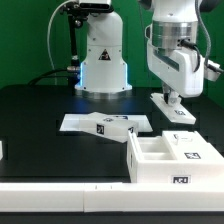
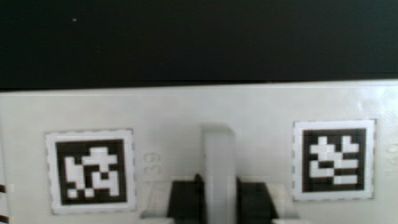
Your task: Assemble cabinet
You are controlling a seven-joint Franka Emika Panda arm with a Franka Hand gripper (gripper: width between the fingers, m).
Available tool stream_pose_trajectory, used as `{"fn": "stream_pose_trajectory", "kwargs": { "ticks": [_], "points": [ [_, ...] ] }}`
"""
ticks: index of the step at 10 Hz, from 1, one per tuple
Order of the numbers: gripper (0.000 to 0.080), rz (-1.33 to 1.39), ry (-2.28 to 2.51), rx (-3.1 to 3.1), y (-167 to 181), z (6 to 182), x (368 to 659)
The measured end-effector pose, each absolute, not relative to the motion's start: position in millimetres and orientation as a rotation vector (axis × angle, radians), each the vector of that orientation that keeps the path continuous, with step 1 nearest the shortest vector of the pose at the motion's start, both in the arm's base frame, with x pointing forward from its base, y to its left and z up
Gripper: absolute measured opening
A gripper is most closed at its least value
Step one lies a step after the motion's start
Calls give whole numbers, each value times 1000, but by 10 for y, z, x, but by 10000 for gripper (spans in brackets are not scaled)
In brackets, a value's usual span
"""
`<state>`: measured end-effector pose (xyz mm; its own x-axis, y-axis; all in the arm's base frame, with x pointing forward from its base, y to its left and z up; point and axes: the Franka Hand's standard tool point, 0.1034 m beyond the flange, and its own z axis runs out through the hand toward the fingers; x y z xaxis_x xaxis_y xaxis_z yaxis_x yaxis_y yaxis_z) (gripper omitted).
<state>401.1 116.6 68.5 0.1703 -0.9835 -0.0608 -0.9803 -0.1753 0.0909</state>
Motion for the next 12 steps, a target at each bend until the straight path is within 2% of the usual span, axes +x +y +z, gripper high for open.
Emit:
{"fn": "stream_pose_trajectory", "kwargs": {
  "ticks": [3, 5, 10, 11, 12],
  "points": [
    [64, -150, -2007, 2386, 1223, 670, 4006],
    [64, -31, -2091, 2372, 1205, 638, 4074],
    [64, 52, -1930, 2384, 1677, 607, 3939],
    [64, 42, -1936, 2406, 1660, 617, 3972],
    [64, 96, -1994, 2463, 1537, 673, 4133]
  ]
}}
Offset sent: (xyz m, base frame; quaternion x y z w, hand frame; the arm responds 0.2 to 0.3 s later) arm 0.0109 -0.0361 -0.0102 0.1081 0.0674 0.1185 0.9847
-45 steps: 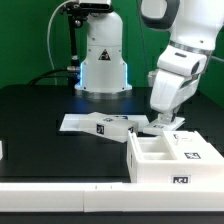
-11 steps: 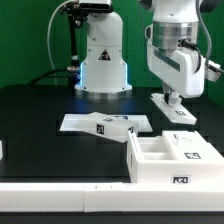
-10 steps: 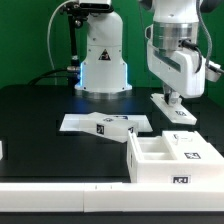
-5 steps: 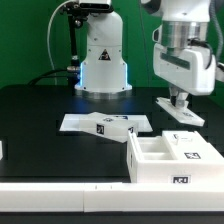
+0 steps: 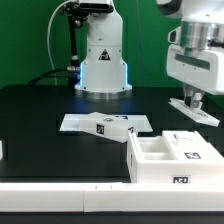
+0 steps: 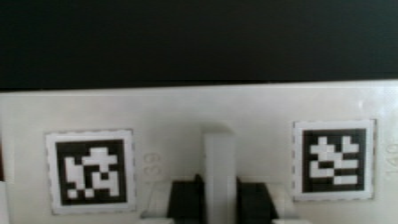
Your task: Assemble cabinet
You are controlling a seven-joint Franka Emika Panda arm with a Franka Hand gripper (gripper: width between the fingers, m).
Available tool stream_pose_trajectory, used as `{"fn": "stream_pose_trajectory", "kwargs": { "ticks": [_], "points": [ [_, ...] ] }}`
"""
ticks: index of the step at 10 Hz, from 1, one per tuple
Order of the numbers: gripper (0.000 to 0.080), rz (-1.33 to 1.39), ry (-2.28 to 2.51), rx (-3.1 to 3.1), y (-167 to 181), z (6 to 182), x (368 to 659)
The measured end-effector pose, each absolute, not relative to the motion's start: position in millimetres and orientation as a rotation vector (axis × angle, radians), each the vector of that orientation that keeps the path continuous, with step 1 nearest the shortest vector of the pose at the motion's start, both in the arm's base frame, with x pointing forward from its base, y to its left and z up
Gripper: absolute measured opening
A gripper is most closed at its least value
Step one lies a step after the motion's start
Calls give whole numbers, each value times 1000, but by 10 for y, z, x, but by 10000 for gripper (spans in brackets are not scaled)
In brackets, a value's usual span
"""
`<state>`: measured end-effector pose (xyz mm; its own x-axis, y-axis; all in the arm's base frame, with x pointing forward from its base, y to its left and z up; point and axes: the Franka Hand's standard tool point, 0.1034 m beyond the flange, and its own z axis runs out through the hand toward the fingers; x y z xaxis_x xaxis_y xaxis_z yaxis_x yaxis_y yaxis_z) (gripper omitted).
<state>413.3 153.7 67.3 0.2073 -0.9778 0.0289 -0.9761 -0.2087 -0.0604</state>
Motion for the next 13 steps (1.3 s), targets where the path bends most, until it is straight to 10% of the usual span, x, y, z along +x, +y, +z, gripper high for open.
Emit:
{"fn": "stream_pose_trajectory", "kwargs": {
  "ticks": [13],
  "points": [
    [64, -201, 1814, -2366, 771, 800, 4527]
  ]
}}
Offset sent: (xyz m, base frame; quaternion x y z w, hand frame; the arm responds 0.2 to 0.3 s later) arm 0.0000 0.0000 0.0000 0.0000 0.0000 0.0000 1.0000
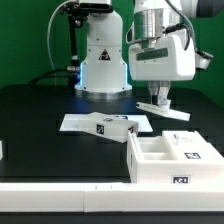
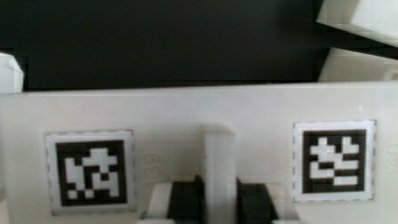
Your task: Assemble cabinet
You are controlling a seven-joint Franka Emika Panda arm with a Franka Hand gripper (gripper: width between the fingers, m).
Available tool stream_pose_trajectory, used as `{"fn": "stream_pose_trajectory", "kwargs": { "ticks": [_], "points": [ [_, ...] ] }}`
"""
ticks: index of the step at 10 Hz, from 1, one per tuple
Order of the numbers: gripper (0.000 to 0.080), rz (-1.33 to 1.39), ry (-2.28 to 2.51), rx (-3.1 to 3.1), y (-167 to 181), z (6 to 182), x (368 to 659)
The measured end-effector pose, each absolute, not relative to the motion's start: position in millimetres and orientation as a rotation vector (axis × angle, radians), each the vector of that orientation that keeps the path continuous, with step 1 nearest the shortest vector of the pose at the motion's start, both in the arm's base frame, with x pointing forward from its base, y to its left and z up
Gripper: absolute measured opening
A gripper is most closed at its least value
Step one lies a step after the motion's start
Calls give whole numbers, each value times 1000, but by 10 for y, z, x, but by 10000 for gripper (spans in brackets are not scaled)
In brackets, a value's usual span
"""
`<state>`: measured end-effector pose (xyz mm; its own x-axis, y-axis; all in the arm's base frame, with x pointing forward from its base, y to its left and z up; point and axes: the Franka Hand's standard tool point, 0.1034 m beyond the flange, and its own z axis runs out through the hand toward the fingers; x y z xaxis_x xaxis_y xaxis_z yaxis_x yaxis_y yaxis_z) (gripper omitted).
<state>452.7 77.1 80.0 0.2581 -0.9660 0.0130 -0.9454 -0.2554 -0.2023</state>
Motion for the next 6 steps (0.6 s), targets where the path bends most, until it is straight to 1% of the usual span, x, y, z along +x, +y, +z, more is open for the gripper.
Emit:
{"fn": "stream_pose_trajectory", "kwargs": {
  "ticks": [1, 2, 3, 4, 6],
  "points": [
    [64, -257, 1834, -2316, 632, 866, 4552],
    [64, -261, 1854, -2246, 595, 1006, 4575],
    [64, -260, 1841, -2188, 628, 1202, 4616],
    [64, -262, 1828, -2158, 648, 1329, 4636],
    [64, -259, 1836, -2182, 615, 1229, 4603]
  ]
}}
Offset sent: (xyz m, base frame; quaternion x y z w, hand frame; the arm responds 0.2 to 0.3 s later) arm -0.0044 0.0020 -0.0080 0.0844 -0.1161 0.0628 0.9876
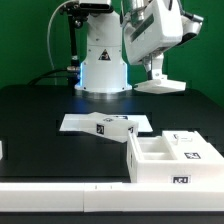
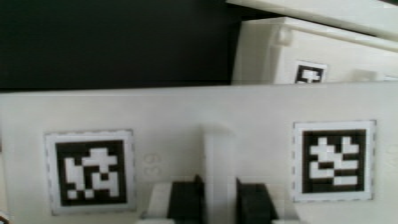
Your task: Assemble cabinet
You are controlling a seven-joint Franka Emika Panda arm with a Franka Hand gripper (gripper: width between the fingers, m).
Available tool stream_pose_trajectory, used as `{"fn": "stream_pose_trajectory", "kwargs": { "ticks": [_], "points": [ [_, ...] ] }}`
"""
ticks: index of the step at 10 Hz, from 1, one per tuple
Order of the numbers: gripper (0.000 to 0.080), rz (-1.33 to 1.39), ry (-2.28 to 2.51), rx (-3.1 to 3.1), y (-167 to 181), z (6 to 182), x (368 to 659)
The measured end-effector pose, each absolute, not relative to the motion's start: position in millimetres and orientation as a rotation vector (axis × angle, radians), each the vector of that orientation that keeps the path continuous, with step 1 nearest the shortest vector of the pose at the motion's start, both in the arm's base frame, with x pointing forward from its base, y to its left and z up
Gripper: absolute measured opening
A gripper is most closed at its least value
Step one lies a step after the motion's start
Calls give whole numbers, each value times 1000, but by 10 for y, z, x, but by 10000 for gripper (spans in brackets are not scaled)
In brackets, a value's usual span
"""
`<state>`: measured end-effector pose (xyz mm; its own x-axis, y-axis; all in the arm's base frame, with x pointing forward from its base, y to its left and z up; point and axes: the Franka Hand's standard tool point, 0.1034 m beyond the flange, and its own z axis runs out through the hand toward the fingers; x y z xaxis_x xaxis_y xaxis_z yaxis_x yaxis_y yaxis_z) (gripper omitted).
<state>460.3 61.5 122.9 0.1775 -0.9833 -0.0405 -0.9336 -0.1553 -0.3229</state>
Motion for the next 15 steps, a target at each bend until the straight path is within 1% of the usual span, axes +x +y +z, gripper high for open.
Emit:
{"fn": "stream_pose_trajectory", "kwargs": {
  "ticks": [1, 3, 4, 5, 7, 8, 11, 13, 15],
  "points": [
    [64, -262, 1832, -2176, 598, 1253, 4605],
    [64, -272, 1830, -2089, 620, 1499, 4671],
    [64, -274, 1829, -2064, 631, 1574, 4695],
    [64, -276, 1828, -2060, 634, 1588, 4705],
    [64, -269, 1830, -2074, 650, 1532, 4713],
    [64, -250, 1828, -2074, 658, 1519, 4749],
    [64, -220, 1822, -2054, 632, 1567, 4937],
    [64, -223, 1822, -2075, 655, 1487, 4952],
    [64, -222, 1829, -2082, 626, 1444, 4939]
  ]
}}
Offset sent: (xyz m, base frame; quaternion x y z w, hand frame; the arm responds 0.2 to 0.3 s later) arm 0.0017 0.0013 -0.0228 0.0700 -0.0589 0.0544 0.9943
